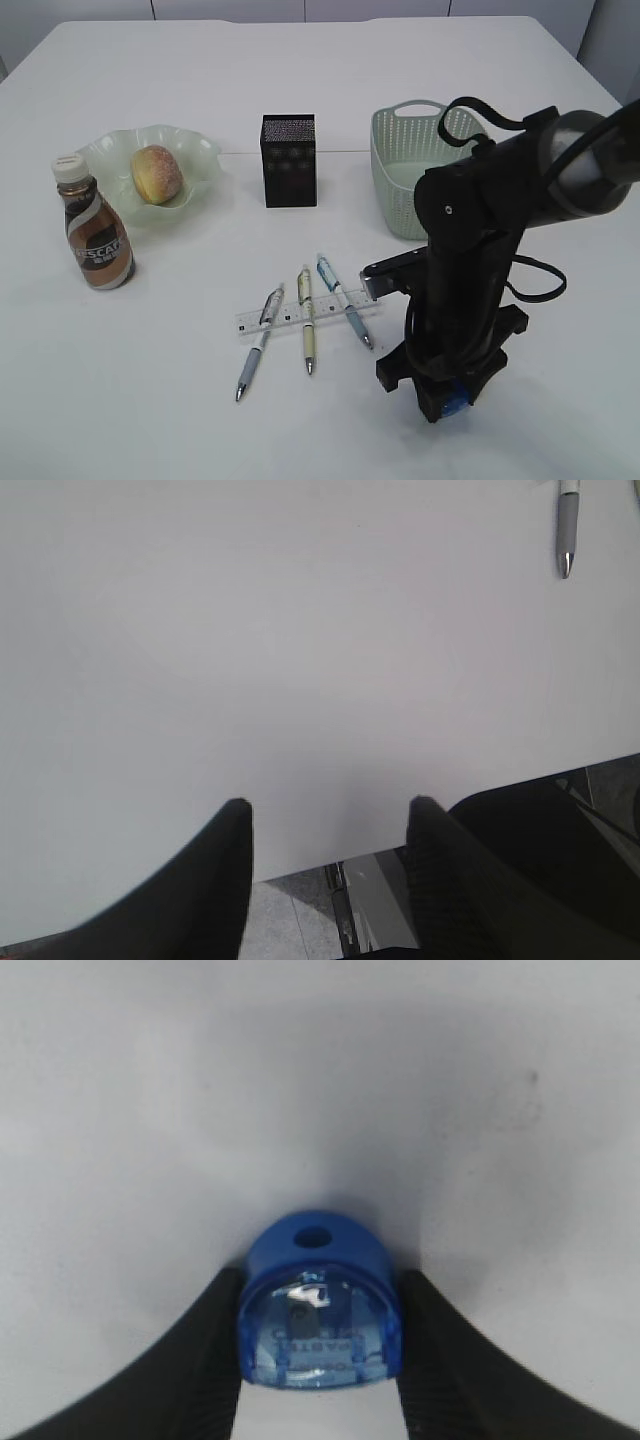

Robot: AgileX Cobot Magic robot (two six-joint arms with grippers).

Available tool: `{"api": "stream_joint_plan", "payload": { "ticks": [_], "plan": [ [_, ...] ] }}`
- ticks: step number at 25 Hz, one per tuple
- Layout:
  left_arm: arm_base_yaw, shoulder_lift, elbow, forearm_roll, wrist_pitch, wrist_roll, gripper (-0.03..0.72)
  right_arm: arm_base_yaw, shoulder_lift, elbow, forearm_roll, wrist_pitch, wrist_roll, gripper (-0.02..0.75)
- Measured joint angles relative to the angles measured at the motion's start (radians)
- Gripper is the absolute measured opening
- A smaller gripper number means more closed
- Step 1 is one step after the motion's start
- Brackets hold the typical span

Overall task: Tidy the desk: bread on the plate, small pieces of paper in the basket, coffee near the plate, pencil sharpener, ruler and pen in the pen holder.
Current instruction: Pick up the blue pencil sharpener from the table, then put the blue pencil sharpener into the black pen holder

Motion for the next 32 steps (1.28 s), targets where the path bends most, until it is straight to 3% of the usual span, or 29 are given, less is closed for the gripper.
{"api": "stream_joint_plan", "payload": {
  "ticks": [11, 18, 24, 32],
  "plan": [
    [0.0, 0.0, 0.0, -0.002, 0.0, 0.0, 0.361, 0.0, -0.012, 0.0, 0.0, -0.03, 0.0, 0.312],
    [0.0, 0.0, 0.0, -0.012, 0.0, 0.0, 0.36, 0.0, -0.247, 0.002, -0.008, -0.185, 0.0, 0.312],
    [0.0, 0.0, 0.0, -0.022, 0.0, 0.0, 0.36, 0.0, -0.4, 0.002, -0.077, -0.431, -0.002, 0.312],
    [0.0, 0.0, 0.0, -0.037, 0.0, 0.0, 0.36, -0.007, -0.316, 0.004, -0.281, -0.848, -0.001, 0.312]
  ]
}}
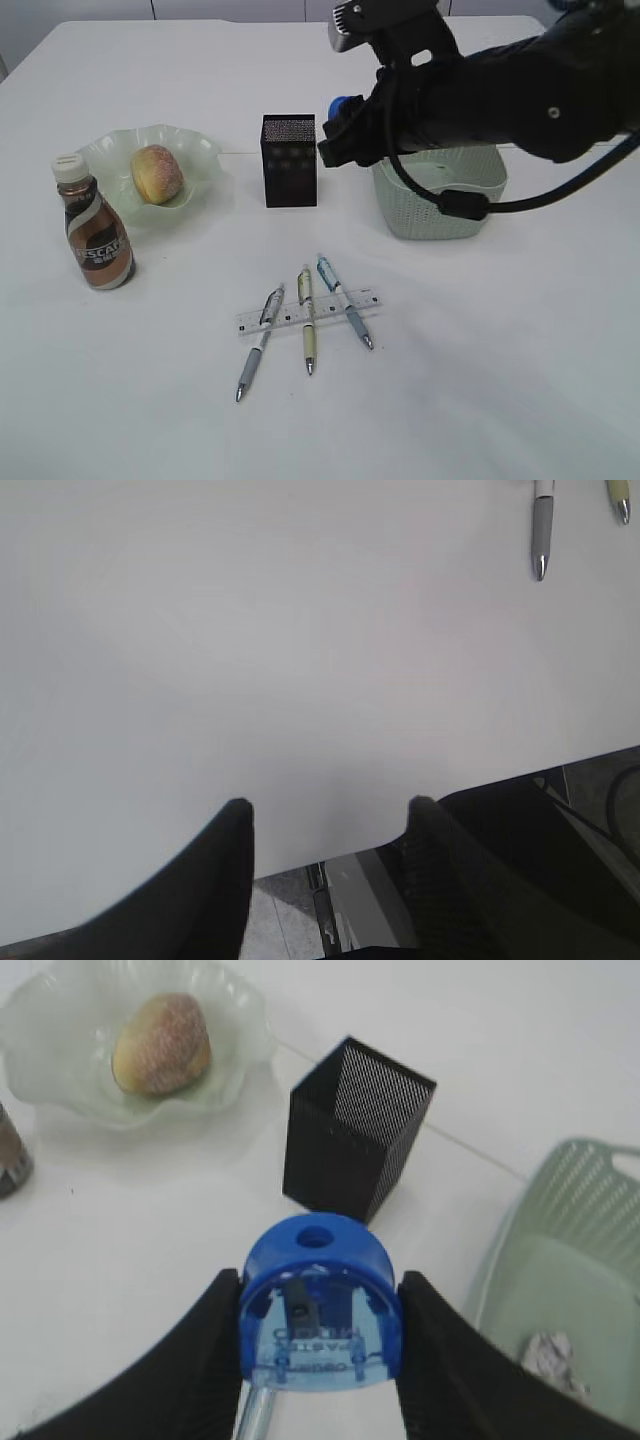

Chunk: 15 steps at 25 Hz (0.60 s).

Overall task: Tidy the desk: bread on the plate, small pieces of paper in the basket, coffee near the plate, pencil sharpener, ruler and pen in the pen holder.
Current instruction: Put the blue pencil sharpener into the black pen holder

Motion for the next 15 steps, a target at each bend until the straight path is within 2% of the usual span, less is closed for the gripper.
{"api": "stream_joint_plan", "payload": {
  "ticks": [8, 15],
  "plan": [
    [0.0, 0.0, 0.0, -0.001, 0.0, 0.0, 0.354, -0.078, 0.132, -0.013, 0.123, -0.361, 0.0, 0.312],
    [0.0, 0.0, 0.0, -0.001, 0.0, 0.0, 0.344, -0.115, 0.297, -0.196, 0.131, -0.398, 0.0, 0.311]
  ]
}}
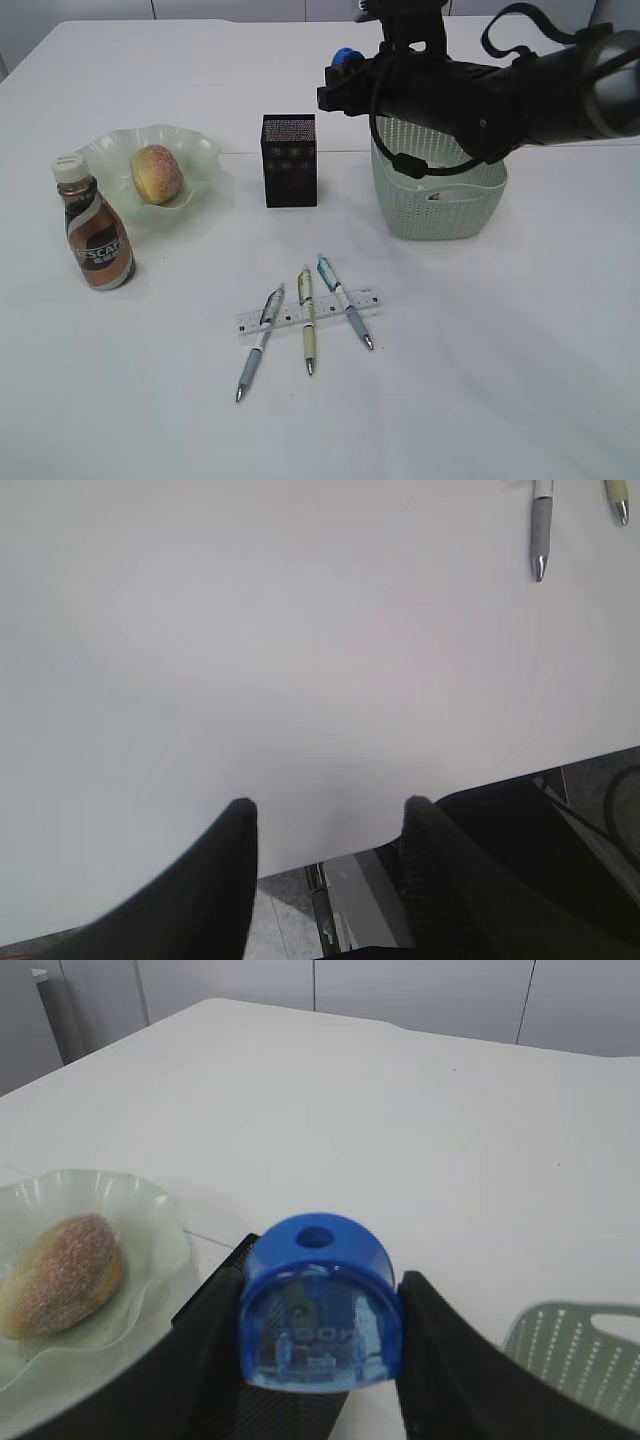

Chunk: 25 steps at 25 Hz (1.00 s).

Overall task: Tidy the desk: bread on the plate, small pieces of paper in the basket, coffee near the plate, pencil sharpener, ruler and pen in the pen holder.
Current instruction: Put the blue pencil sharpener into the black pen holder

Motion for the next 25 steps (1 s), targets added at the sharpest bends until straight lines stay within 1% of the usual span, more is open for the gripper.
{"api": "stream_joint_plan", "payload": {
  "ticks": [8, 12, 19, 25],
  "plan": [
    [0.0, -0.001, 0.0, 0.0, 0.0, 0.0, 0.333, -0.008, 0.21, -0.244, 0.0, 0.002, 0.0, 0.311],
    [0.0, -0.001, 0.0, 0.0, 0.0, 0.0, 0.331, -0.008, 0.291, -0.324, 0.0, 0.029, 0.004, 0.311],
    [0.0, -0.001, 0.0, 0.0, 0.0, 0.0, 0.323, -0.009, 0.319, -0.362, -0.016, 0.056, 0.064, 0.311],
    [0.0, -0.001, 0.0, 0.0, 0.0, 0.0, 0.319, -0.009, 0.319, -0.362, -0.14, 0.056, 0.207, 0.311]
  ]
}}
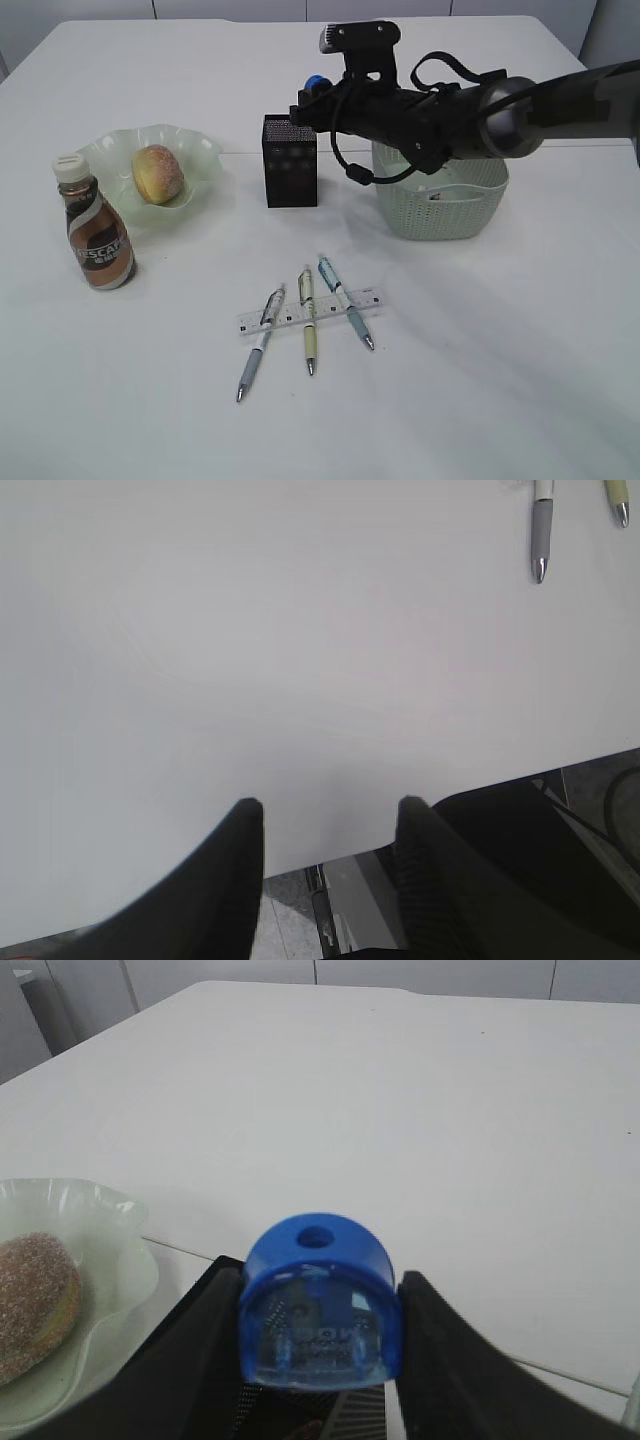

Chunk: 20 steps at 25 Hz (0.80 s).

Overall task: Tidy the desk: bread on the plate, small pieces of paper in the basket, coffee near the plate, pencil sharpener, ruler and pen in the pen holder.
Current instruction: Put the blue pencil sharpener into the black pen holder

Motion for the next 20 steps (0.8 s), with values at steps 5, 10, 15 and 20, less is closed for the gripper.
{"api": "stream_joint_plan", "payload": {
  "ticks": [5, 10, 15, 20],
  "plan": [
    [0.0, 0.0, 0.0, 0.0, 0.0, 0.0, 0.318, 0.0, 0.0, 0.0, -0.036, -0.012, 0.044, 0.311],
    [0.0, 0.0, 0.0, 0.0, 0.0, 0.0, 0.318, 0.0, 0.0, 0.0, -0.118, -0.048, 0.126, 0.311],
    [0.0, 0.0, 0.0, 0.0, 0.0, 0.0, 0.318, 0.0, 0.0, 0.0, -0.201, -0.069, 0.168, 0.311],
    [0.0, 0.0, 0.0, 0.0, 0.0, 0.0, 0.318, 0.0, 0.004, 0.0, -0.261, -0.074, 0.179, 0.311]
  ]
}}
